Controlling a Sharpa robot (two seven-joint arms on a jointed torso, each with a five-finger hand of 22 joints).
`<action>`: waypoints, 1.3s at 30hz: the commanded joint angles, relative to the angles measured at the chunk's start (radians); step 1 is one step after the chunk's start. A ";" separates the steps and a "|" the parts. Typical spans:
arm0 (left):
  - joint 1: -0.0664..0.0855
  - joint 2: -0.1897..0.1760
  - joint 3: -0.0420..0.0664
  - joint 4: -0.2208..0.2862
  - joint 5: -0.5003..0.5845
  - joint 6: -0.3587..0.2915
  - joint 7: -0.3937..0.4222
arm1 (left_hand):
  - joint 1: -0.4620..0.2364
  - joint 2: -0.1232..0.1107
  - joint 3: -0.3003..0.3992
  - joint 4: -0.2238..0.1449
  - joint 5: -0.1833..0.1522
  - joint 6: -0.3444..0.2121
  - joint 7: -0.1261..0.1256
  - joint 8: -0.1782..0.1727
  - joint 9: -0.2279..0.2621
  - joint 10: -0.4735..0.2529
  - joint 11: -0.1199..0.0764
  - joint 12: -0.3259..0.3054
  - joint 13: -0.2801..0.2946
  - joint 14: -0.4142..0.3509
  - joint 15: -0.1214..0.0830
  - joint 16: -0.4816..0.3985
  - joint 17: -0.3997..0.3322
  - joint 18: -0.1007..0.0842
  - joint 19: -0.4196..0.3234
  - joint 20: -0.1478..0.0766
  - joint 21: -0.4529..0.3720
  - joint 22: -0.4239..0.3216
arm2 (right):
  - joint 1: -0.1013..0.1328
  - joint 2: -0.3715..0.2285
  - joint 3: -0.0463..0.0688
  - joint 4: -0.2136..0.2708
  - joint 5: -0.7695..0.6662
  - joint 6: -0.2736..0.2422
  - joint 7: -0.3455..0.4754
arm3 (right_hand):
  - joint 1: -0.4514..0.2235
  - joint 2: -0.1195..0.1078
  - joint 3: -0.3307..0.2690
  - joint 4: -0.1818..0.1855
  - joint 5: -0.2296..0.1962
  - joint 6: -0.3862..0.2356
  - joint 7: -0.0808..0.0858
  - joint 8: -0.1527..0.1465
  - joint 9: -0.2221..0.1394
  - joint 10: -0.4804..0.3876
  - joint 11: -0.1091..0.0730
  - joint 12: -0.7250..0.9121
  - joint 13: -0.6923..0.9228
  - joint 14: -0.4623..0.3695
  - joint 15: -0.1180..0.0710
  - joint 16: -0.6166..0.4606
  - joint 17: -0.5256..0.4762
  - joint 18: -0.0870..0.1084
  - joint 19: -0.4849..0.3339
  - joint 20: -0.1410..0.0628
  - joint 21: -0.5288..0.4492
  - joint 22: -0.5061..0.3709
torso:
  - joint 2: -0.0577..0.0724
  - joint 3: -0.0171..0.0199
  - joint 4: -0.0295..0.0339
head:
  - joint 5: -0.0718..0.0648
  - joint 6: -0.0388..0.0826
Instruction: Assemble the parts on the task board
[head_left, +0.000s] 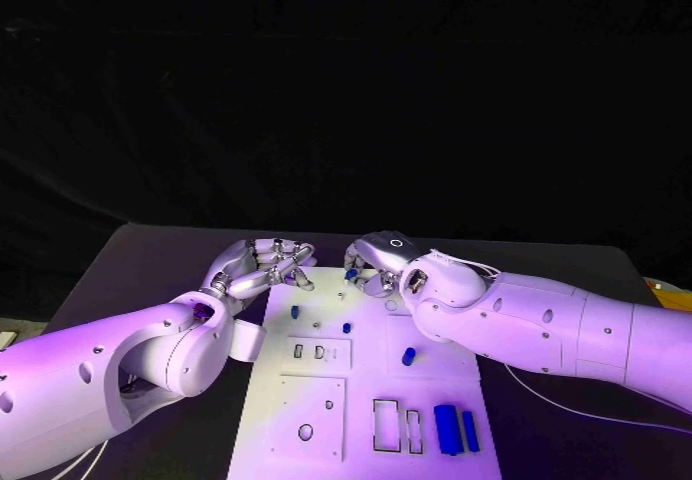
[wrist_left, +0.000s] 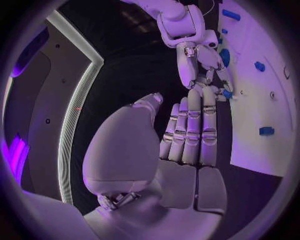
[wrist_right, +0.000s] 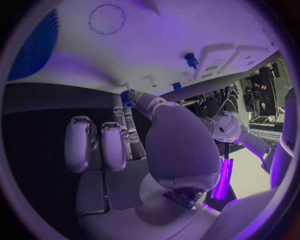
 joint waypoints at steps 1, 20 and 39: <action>0.002 0.001 0.001 0.001 0.006 0.019 0.005 | -0.010 0.000 0.007 0.000 -0.003 -0.008 -0.002 -0.005 0.001 -0.009 0.000 -0.007 0.002 -0.009 -0.001 0.005 0.002 0.009 -0.004 0.000 0.004 0.001 | -0.001 0.001 0.000 0.002 -0.002 0.029 0.004 | 0.007 0.019 0.005 0.002 0.005 0.003 0.001 0.002 0.071 -0.003 0.000 0.002 0.002 0.048 -0.001 0.004 -0.001 -0.011 0.000 0.000 0.002 0.001 | 0.001 0.0000 -0.0002 | -0.001 -0.001; 0.004 0.004 0.001 0.001 0.006 0.023 0.003 | -0.010 0.000 0.007 0.000 -0.003 -0.008 -0.002 -0.005 0.001 -0.009 0.000 -0.007 0.002 -0.009 -0.001 0.005 0.002 0.009 -0.004 0.000 0.004 0.001 | -0.008 0.035 -0.002 -0.032 -0.002 0.037 0.001 | -0.005 0.008 0.011 0.004 0.003 -0.014 0.006 -0.005 0.077 -0.022 0.006 -0.001 -0.003 0.045 0.003 0.002 -0.011 -0.008 -0.010 0.004 -0.006 -0.010 | 0.003 -0.0015 0.0014 | -0.004 0.000; 0.006 0.000 0.001 -0.002 0.006 0.033 0.000 | -0.011 0.000 0.007 0.001 -0.004 -0.008 -0.001 -0.004 0.002 -0.011 0.001 -0.007 0.002 -0.012 -0.001 0.007 0.004 0.009 -0.006 0.001 0.005 0.002 | -0.008 -0.035 -0.001 0.040 -0.027 0.049 -0.029 | -0.045 -0.066 -0.030 0.014 0.012 -0.138 0.041 -0.097 0.069 -0.229 0.049 0.021 -0.043 0.009 0.040 -0.054 -0.131 0.026 -0.115 0.040 -0.121 -0.153 | 0.000 -0.0005 -0.0035 | 0.002 -0.001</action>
